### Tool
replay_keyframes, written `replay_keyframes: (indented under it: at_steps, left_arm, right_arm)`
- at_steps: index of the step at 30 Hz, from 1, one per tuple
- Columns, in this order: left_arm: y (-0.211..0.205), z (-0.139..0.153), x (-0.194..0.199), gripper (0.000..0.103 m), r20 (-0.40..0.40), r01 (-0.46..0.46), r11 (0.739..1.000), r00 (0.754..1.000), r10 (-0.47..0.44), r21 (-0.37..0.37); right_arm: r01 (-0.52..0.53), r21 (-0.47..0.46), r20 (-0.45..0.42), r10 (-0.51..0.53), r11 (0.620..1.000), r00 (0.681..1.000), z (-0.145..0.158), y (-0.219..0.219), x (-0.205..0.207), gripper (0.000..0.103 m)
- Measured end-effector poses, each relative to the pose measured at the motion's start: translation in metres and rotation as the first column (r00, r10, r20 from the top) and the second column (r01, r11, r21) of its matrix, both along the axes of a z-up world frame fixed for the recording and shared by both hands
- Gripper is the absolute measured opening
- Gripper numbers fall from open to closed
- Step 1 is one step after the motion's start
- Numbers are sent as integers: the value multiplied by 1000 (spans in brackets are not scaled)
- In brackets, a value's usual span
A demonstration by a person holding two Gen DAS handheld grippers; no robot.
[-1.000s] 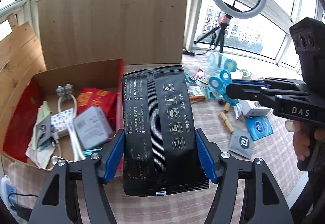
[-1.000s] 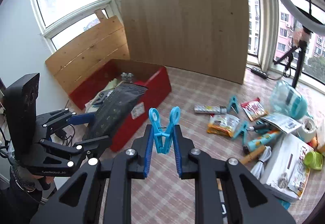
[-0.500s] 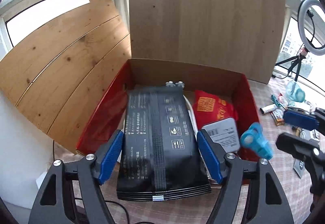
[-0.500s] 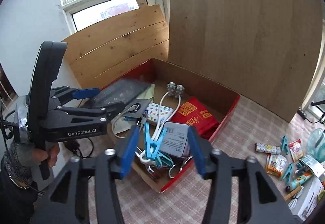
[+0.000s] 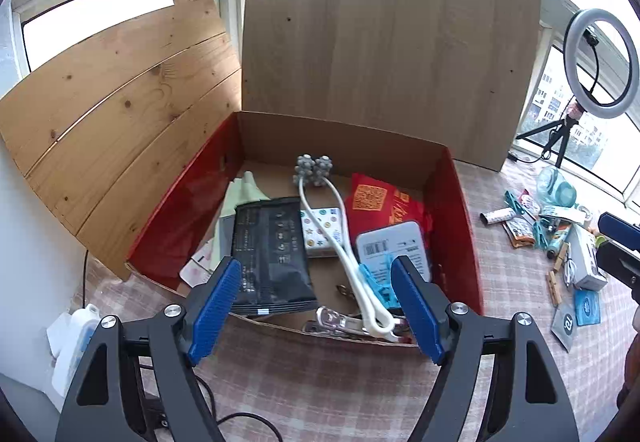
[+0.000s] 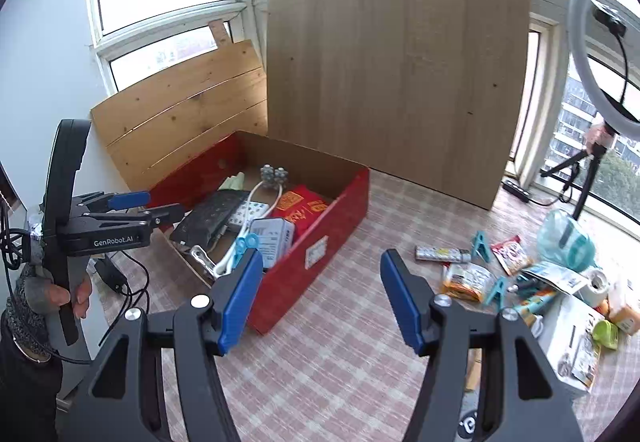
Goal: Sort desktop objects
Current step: 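Open both tools to drop the black pouch and blue clothespin into the red box, then move both open tools back toward the pile of items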
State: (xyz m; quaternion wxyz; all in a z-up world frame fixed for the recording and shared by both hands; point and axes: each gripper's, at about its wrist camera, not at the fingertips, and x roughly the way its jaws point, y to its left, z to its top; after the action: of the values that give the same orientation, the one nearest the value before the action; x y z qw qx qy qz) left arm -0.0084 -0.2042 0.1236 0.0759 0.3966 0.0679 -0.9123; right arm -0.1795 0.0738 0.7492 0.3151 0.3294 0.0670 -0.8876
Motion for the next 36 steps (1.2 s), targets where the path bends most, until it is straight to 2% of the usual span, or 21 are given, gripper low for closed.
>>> replay_keyframes:
  at_steps: [5,10,18,24,32,36]
  left_arm:
    - [43,-6,4,76,-2,77,997,997,-77,13]
    - [99,-20,-2,76,15,176,984,984,-177,37]
    - [181,-43,-25,76,63,317,947,946,-319,43]
    - [224,-58,-41,76,98,381,924,918,-383,39]
    - [260,-76,-49,76,140,432,901,890,-434,43]
    - [281,-86,-43,76,169,466,884,869,-465,39]
  right_arm:
    - [134,44,-45,-132,990,990,-6,74,14,62]
    - [311,92,-68,-306,946,950,-21,152,19,66]
    - [484,56,26,-486,873,873,-56,262,10,74]
    - [550,28,47,-551,835,833,-65,294,5,75]
    - [606,79,19,-609,791,793,-72,310,-1,75]
    - [599,95,72,-605,795,793,-81,316,-9,75]
